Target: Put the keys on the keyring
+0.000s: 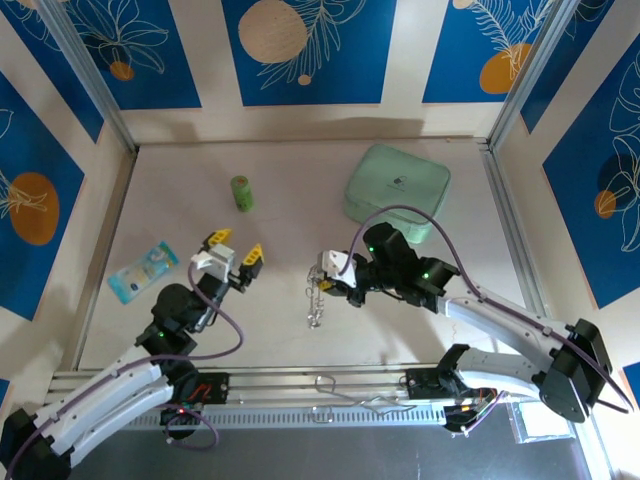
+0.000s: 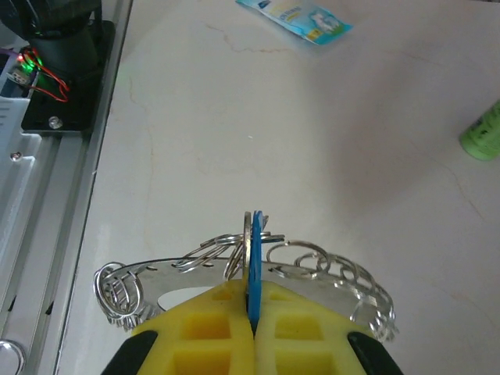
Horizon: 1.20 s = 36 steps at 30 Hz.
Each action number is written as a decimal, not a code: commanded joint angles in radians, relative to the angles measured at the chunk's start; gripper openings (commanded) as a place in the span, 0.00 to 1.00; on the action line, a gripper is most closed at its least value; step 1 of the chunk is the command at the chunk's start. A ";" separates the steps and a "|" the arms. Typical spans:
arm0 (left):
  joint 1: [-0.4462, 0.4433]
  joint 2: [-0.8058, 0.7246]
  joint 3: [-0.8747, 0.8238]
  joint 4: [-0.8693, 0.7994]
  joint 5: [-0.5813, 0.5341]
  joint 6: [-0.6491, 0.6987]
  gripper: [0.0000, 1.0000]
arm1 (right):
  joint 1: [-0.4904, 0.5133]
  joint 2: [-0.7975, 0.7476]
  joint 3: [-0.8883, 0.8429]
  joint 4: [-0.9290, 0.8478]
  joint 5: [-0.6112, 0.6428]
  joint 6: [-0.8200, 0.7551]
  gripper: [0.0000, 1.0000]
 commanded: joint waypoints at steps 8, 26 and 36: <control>0.039 -0.131 -0.022 -0.127 -0.328 -0.004 0.68 | 0.152 0.323 0.189 0.301 -0.100 0.115 0.00; 0.070 -0.087 -0.027 -0.172 -0.261 -0.007 0.68 | 0.061 0.430 0.102 -0.067 0.392 -0.130 0.00; 0.072 0.013 0.000 -0.179 -0.245 -0.005 0.67 | 0.043 0.457 0.045 -0.176 0.602 -0.207 0.08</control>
